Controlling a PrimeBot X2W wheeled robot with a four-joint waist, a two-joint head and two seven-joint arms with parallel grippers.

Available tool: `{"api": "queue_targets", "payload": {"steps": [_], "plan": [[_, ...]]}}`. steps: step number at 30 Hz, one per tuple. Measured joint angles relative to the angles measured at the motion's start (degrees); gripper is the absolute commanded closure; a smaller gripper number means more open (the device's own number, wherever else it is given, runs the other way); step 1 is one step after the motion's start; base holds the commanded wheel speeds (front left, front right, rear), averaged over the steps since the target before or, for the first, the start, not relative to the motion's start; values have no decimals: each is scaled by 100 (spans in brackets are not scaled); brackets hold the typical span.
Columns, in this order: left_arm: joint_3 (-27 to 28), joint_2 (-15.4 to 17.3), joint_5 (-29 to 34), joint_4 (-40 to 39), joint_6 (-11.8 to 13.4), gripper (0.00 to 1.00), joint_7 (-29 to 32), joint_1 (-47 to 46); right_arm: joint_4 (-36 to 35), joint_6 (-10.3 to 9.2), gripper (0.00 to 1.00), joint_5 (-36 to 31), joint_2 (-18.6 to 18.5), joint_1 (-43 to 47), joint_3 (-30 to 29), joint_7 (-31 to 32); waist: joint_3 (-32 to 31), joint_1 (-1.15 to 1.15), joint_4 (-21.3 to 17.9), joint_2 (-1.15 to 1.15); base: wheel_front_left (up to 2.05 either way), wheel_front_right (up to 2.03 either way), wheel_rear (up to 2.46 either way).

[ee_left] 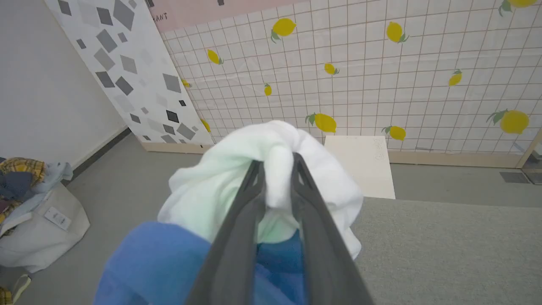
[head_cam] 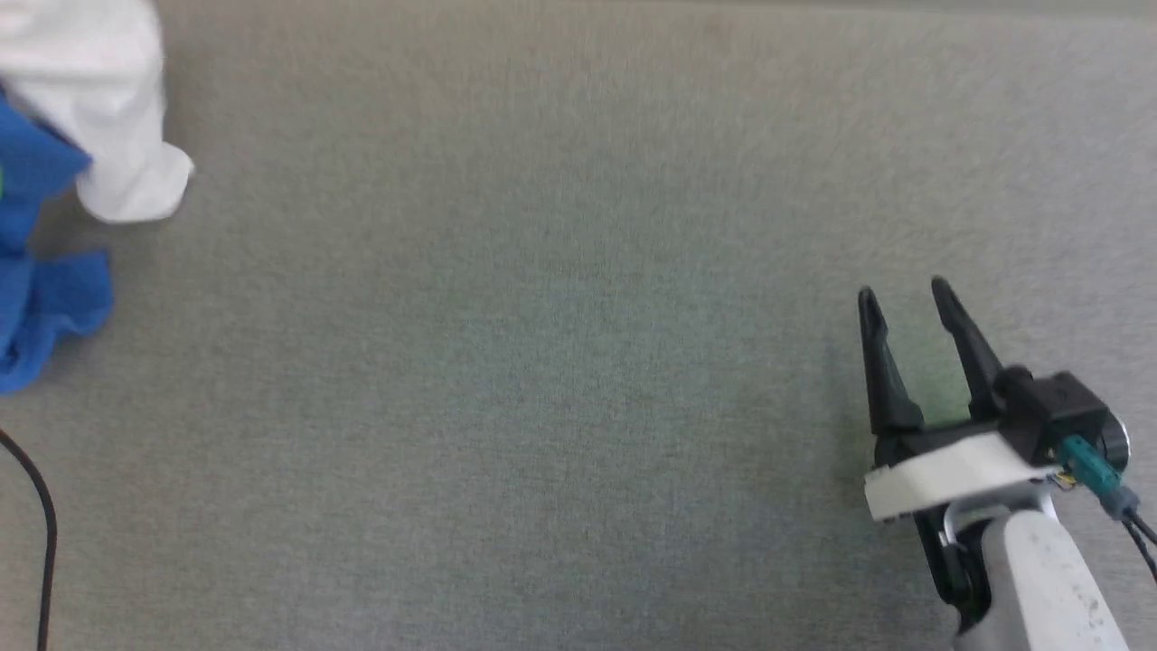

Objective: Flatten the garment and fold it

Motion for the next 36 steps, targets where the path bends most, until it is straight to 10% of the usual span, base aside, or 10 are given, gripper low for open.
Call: {"api": "queue_targets", "payload": {"steps": [20,28,36], "plan": [[-2186,-1650,-245,-589,-573,100,-589,-1266,-11,0,0,157,-3,770,-123,-3,-1620,0,-1167,0,0,0,0],[-3152,-2459,-931,-165,-620,100,-62,-175,-29,-1,0,154,-5,932,-245,-4,-1787,0,-1730,0,0,0,0],[-4092,-2610,-1230,1287,-561,100,1131,1327,-77,-1,0,209,-8,917,-240,-4,-1644,0,-1872,0,0,0,0]]}}
